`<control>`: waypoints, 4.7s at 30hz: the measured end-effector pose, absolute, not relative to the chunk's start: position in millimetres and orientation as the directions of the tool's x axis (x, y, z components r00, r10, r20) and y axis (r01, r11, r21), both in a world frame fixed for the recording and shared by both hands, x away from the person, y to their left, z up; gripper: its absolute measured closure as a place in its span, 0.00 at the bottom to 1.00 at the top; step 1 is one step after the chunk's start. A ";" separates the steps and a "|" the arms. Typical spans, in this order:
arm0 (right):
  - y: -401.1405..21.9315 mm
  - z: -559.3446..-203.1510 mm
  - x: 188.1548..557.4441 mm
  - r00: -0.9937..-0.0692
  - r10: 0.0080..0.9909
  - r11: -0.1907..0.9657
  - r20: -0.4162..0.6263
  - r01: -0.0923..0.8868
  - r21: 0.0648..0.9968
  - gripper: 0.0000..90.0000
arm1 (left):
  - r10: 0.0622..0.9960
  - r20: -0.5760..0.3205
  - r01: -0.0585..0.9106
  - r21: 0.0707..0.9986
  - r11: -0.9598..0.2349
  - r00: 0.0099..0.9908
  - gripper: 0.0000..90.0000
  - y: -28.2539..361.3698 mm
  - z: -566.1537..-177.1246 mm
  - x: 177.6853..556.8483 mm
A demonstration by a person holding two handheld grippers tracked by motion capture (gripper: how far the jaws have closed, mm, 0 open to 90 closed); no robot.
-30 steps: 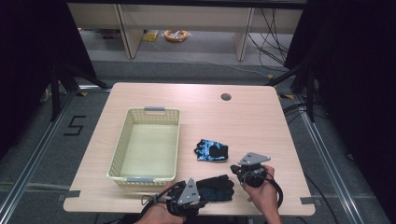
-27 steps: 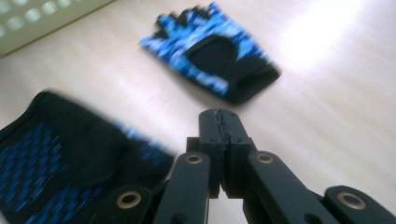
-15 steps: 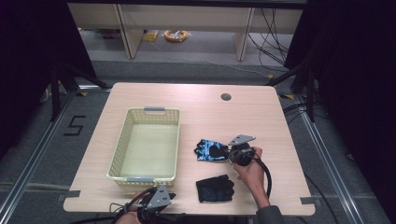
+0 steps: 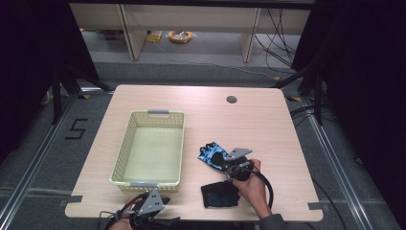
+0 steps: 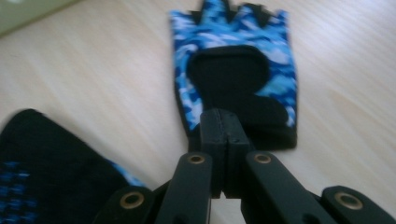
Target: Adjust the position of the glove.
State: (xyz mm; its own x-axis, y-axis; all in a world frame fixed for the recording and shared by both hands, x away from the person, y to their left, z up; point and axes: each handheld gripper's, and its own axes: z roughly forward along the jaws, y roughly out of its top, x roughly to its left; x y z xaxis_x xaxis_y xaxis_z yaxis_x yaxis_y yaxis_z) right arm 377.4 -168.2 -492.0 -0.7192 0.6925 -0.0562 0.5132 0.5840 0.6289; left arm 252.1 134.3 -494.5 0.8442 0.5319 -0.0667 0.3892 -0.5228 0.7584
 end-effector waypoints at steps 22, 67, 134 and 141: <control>-90.2 -501.4 427.7 -0.783 0.619 0.637 -0.057 0.459 0.619 1.00 | 0.537 -0.070 0.403 0.743 -0.534 0.841 0.36 135.9 -496.4 250.4; -159.9 -498.0 437.8 -0.822 0.568 0.681 -0.041 0.441 0.584 0.67 | 0.528 -0.074 0.406 0.732 -0.547 0.846 0.36 135.2 -499.8 249.2; -170.5 -447.0 294.6 -0.826 0.564 0.512 -0.005 0.345 0.787 1.00 | 0.524 -0.092 0.417 0.725 -0.547 0.847 0.30 133.9 -501.2 248.1; -167.2 -461.2 289.6 -0.836 0.549 0.543 0.000 0.357 0.760 1.00 | 0.514 -0.077 0.399 0.731 -0.553 0.854 0.30 134.5 -500.6 249.3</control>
State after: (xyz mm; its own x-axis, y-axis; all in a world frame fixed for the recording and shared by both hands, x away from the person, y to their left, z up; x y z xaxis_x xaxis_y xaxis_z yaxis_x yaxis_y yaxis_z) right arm 289.6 -167.2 -461.2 -0.8358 0.5491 0.0000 0.3566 0.5428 0.7604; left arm 249.3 134.5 -500.6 0.8543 0.5140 -0.0771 0.3989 -0.5531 0.7314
